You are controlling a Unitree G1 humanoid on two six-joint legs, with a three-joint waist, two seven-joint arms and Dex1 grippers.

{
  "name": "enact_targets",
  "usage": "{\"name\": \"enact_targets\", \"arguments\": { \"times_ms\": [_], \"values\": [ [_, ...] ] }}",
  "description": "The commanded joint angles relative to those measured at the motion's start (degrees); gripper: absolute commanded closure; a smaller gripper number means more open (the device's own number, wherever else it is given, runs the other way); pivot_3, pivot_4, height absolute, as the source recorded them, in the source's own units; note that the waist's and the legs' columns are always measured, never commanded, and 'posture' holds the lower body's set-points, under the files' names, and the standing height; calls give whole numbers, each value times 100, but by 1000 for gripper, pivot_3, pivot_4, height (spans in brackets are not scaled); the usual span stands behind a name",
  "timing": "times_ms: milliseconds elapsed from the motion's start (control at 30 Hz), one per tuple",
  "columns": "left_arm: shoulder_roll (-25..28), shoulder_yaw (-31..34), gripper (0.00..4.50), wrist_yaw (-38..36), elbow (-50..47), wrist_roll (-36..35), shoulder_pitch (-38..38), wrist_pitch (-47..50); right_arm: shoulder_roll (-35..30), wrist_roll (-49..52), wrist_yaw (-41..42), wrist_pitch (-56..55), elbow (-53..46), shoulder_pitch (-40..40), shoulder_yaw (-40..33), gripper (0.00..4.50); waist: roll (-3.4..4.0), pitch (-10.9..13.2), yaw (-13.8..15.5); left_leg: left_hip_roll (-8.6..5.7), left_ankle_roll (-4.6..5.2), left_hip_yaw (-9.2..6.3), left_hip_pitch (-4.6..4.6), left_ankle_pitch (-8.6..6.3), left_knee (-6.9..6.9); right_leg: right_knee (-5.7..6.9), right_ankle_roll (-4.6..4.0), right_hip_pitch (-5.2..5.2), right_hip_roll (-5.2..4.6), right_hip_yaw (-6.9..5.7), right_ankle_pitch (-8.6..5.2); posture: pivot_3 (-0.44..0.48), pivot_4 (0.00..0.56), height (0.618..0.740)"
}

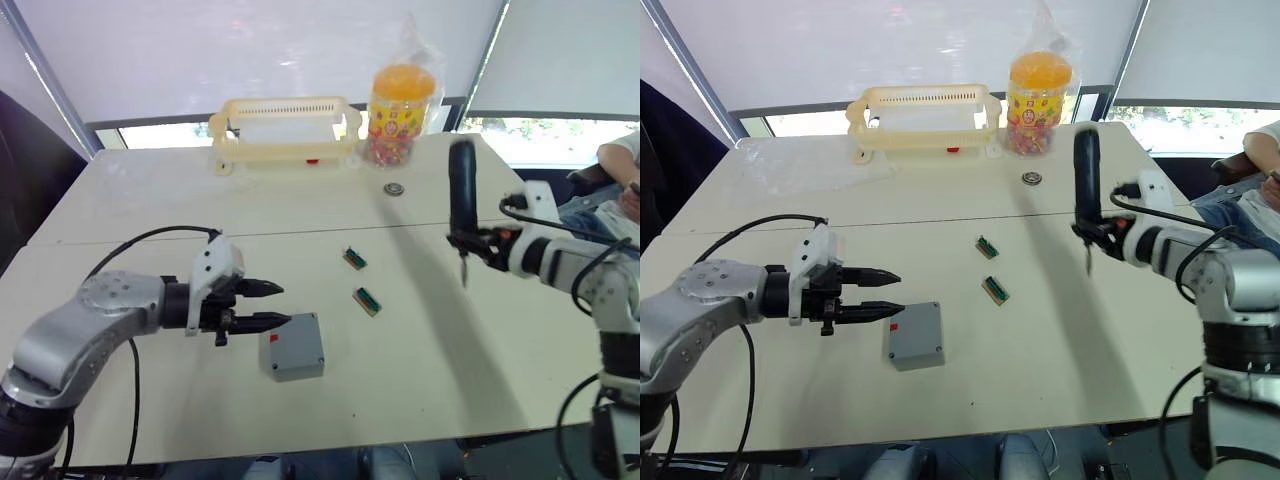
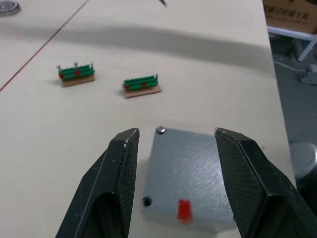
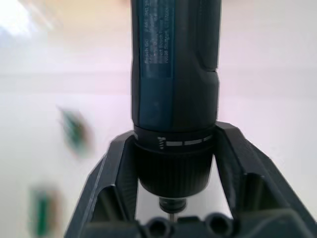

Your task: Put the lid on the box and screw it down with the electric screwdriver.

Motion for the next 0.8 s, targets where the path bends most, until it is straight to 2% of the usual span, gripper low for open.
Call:
{"name": "enact_targets", "arguments": {
  "times_ms": [33,133,300,433,567,800],
  "values": [
    [110,-15,2030,-251,139,40,-234,-97,821,-69,-114,-1207,-1040,72,284,2733,2,2,-5,0,-1,-1,-5,0,4,-1,0,-1,-1,0,0,0,150,740],
    [138,-182,2030,-350,121,123,-291,-31,1821,-2,-76,-1690,-1238,359,922,2733,2,1,-15,-2,-9,0,0,5,11,1,0,4,-9,4,2,0,150,740],
    [184,-358,2030,-421,-77,210,-81,-37,2521,-267,-1,-2154,-1408,975,1838,2733,3,2,18,-3,-10,-6,8,6,10,3,-1,13,-17,2,2,0,150,740],
    [71,-544,2030,-304,-70,472,-17,-185,2637,-544,78,-2479,-1425,1302,2187,2733,4,2,-1,-9,-12,-5,7,6,9,4,-1,10,-19,2,1,0,150,740],
    [-169,-667,2030,-51,-136,656,54,-245,2429,-915,310,-2834,-1368,1712,2442,2733,3,2,2,-12,-12,-6,14,6,6,6,-2,13,-15,-1,1,0,150,740],
    [-522,-958,2030,190,-120,955,163,-405,2534,-1011,193,-2859,-1441,1837,2543,2733,3,2,-10,-11,-13,-7,15,7,6,10,-2,12,-12,1,1,0,150,740]
  ]
}}
